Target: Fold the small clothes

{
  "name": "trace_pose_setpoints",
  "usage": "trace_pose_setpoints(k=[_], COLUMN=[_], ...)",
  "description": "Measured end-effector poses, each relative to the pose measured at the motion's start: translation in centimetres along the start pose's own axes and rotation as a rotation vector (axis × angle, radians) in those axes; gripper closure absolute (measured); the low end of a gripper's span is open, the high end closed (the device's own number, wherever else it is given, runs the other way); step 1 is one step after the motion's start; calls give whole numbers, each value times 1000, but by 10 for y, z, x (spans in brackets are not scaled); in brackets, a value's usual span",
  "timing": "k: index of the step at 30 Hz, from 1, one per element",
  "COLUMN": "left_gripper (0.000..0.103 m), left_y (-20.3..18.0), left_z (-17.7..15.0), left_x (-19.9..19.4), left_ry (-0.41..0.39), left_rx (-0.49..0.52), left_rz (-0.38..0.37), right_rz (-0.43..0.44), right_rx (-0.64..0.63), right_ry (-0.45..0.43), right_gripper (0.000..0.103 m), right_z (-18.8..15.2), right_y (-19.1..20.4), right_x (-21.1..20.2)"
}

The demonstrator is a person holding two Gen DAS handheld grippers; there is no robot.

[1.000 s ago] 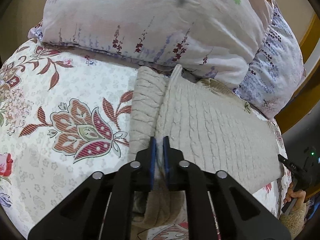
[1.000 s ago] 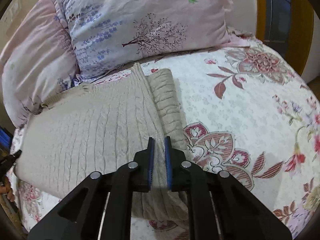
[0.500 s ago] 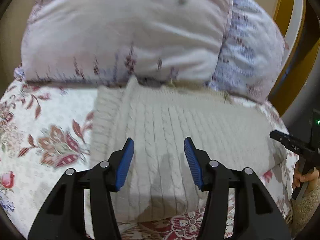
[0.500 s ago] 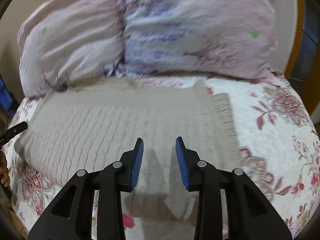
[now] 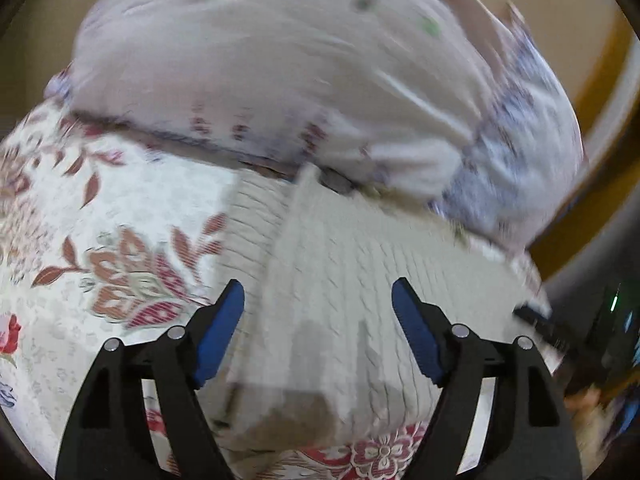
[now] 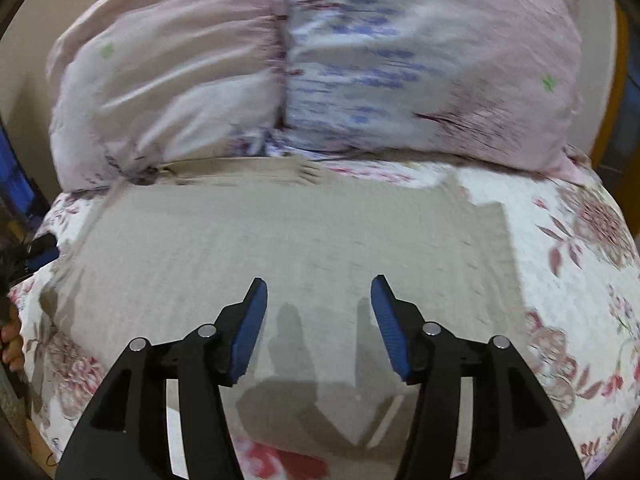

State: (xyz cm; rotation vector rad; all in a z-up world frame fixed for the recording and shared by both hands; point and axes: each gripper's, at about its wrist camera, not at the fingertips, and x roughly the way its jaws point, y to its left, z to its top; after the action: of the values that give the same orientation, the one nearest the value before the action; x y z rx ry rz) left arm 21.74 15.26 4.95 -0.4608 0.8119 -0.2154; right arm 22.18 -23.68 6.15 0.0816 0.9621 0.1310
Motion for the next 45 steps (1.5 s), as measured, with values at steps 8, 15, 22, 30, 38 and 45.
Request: trace_pose_setpoints(k=[8, 15, 22, 30, 38, 45], left_gripper=[25, 25, 25, 46, 81, 84], left_y=[40, 44, 36, 30, 22, -2], left_z=[17, 16, 14, 10, 6, 18], left_x=[15, 33, 40, 46, 50, 33], left_ry=[43, 72, 69, 97, 125, 64], left_rx=[-208, -276, -286, -307, -310, -288], left_rz=[-44, -78, -105, -119, -137, -248], right_rz=[41, -10, -27, -28, -21, -26], right_rx=[-52, -106, -137, -137, -138, -138], right_ry=[10, 76, 55, 42, 35, 26], right_gripper=[46, 43, 42, 42, 42, 42], right_z=[11, 17, 17, 16, 16, 15], right_y=[43, 60, 65, 68, 68, 69], right_x=[21, 47, 47, 48, 46, 47])
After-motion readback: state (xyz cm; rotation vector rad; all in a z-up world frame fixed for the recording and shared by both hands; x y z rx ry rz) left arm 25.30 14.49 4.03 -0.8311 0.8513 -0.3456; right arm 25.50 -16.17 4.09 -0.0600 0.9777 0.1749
